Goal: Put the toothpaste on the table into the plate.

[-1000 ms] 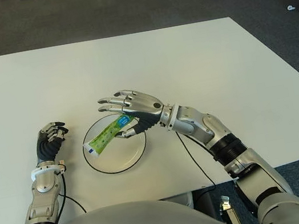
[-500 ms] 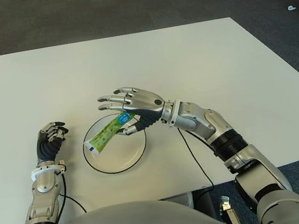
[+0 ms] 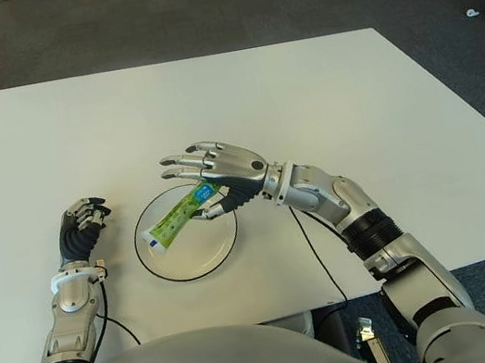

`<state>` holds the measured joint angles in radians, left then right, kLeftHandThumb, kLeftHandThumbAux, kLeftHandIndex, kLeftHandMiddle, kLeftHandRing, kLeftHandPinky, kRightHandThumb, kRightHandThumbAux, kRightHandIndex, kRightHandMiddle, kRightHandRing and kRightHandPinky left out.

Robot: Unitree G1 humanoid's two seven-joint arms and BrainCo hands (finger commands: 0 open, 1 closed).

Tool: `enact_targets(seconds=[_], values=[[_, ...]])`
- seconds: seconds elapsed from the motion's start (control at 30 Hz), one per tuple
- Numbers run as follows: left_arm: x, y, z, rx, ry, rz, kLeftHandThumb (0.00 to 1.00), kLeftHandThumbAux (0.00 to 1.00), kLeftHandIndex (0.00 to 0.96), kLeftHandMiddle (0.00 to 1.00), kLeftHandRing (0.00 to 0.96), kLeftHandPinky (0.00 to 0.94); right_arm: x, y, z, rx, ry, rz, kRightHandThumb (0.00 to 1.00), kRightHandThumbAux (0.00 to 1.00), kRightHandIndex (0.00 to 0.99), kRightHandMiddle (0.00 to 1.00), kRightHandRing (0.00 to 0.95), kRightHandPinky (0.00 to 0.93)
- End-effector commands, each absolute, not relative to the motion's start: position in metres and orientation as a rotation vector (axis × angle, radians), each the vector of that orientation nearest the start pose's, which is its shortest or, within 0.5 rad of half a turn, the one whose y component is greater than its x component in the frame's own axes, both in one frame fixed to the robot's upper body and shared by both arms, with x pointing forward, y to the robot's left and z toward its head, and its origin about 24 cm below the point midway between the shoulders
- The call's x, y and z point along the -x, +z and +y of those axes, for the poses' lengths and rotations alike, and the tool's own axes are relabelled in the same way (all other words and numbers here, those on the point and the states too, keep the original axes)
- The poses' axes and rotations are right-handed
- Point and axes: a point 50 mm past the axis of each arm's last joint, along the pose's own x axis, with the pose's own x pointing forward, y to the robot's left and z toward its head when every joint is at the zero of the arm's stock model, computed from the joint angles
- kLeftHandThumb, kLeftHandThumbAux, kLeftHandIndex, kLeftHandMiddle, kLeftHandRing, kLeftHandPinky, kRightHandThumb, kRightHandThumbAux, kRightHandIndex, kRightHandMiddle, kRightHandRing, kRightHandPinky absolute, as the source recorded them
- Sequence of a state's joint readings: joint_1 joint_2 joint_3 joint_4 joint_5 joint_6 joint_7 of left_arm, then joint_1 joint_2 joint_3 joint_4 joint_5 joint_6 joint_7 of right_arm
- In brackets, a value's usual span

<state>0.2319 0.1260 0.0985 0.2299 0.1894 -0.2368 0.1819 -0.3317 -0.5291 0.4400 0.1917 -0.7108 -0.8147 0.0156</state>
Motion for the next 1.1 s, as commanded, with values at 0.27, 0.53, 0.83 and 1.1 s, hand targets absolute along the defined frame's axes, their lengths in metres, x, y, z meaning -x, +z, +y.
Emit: enact_targets(seconds=[0.27, 0.53, 0.83, 1.1], values=[[-0.178, -0.036, 0.216, -0.337, 0.257, 0.250, 0.704, 0.722, 0.428, 0.526, 0.471, 0.380, -0.257, 0.062, -0.079, 1.043, 0.905, -0.787, 0.326, 0.228, 0.000, 0.000, 0.000, 0.000], [-0.178, -0.036, 0.216, -0.332, 0.258, 0.247, 0.705, 0.723, 0.427, 0.541, 0.483, 0.397, -0.257, 0.048, -0.070, 0.999, 1.001, -0.712, 0.365, 0.167, 0.000, 0.000, 0.000, 0.000], [-0.176, -0.035, 0.217, -0.333, 0.267, 0.248, 0.705, 0.722, 0.427, 0.528, 0.475, 0.379, -0.260, 0.032, -0.062, 1.047, 1.093, -0.649, 0.405, 0.130, 0.000, 0.000, 0.000, 0.000], [-0.174, -0.034, 0.217, -0.339, 0.273, 0.260, 0.705, 0.721, 0.428, 0.517, 0.458, 0.323, -0.263, 0.028, -0.062, 1.098, 1.127, -0.630, 0.410, 0.122, 0.000, 0.000, 0.000, 0.000]])
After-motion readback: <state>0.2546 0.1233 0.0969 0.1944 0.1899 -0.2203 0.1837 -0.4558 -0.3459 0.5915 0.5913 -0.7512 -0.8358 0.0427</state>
